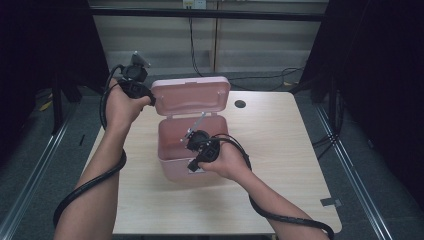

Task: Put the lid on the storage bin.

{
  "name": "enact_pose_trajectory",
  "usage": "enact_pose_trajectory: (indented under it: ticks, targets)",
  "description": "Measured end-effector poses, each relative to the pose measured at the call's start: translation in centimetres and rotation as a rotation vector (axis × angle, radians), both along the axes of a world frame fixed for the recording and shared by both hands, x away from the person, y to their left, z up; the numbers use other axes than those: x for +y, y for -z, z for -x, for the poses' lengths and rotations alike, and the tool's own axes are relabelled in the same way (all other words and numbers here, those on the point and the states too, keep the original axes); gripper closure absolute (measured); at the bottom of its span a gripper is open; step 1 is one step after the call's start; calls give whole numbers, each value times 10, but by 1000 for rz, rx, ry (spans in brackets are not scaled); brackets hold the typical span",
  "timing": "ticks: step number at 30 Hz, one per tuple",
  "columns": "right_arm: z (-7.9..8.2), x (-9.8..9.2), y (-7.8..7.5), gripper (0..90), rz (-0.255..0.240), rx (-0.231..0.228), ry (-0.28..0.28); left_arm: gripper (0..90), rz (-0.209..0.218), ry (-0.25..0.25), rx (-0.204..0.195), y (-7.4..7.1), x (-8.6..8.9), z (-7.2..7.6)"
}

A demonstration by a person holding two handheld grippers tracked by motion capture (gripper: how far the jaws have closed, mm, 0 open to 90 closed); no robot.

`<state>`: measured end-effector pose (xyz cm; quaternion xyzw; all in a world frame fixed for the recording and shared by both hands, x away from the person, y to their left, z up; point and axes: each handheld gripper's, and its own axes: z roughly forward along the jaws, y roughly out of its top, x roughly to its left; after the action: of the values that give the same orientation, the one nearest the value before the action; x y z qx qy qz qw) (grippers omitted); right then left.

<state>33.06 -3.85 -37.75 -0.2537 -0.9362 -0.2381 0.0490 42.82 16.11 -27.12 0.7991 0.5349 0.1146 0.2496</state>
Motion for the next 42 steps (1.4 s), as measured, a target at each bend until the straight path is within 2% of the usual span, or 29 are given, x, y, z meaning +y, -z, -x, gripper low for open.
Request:
enact_pose_trajectory:
  ticks: [18, 23, 25, 30, 34, 37, 42]
  targets:
    - [-1, 1, 0, 900, 8, -7, 4, 848, 30, 15, -9, 3, 6, 7]
    - [-2, 0, 0, 900, 4, -11, 0, 811, 6, 13, -15, 1, 14, 7]
    - [-2, 1, 0, 900, 6, -10, 0, 810, 10, 9, -2, -1, 19, 7]
    - [-2, 1, 0, 900, 11, -7, -1, 817, -1, -7, -5, -4, 28, 6]
    - [-2, 1, 0, 900, 7, -4, 2, 844, 15, -15, 2, -8, 33, -1]
    - [-2, 2, 0, 900, 7, -5, -4, 866, 27, -29, -12, -13, 35, -10]
    - [-3, 1, 0, 900, 8, -1, -8, 900, 38, -31, 0, -23, 32, -27]
